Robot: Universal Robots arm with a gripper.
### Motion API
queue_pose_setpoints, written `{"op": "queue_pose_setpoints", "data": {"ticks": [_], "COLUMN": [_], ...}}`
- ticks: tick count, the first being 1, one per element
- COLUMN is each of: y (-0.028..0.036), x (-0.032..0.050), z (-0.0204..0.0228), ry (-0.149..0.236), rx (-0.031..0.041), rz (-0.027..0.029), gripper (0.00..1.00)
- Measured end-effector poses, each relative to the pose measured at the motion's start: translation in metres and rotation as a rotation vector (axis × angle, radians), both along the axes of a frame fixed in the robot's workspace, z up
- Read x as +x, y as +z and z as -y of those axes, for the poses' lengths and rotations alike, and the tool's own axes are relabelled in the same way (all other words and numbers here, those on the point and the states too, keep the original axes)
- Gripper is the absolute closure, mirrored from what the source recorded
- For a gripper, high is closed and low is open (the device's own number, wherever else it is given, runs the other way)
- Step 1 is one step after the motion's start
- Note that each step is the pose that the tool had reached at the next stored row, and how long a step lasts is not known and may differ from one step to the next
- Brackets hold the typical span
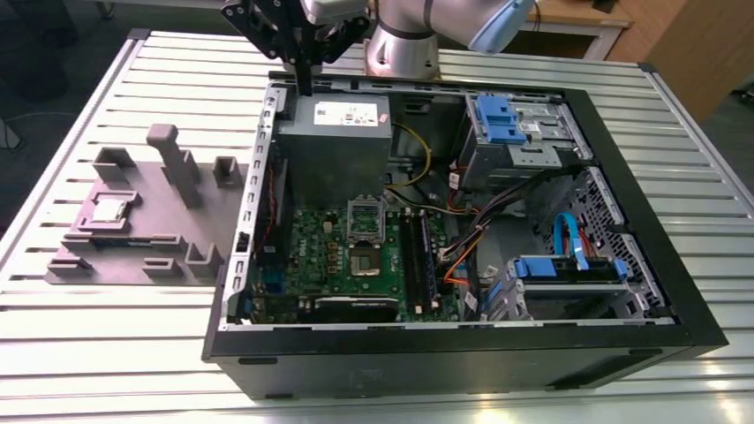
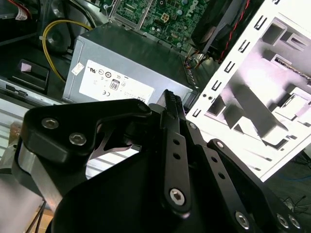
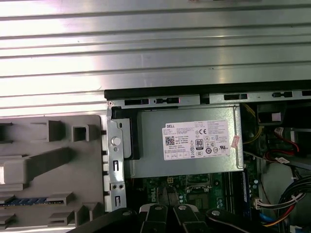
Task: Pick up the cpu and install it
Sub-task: 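Reach for the cpu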
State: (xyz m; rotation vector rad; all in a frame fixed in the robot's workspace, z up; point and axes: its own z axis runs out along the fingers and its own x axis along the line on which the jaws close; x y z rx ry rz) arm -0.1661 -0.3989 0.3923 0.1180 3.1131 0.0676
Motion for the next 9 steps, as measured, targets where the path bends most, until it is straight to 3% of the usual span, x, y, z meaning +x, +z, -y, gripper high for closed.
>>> {"op": "queue_pose_setpoints", "data": {"ticks": [9], "y": [0.0000], "x": [-0.0053], "z": [0.0000], "ry": [0.000], "rx": [0.0000], "rz": [-0.0001], "gripper": [0.89]}}
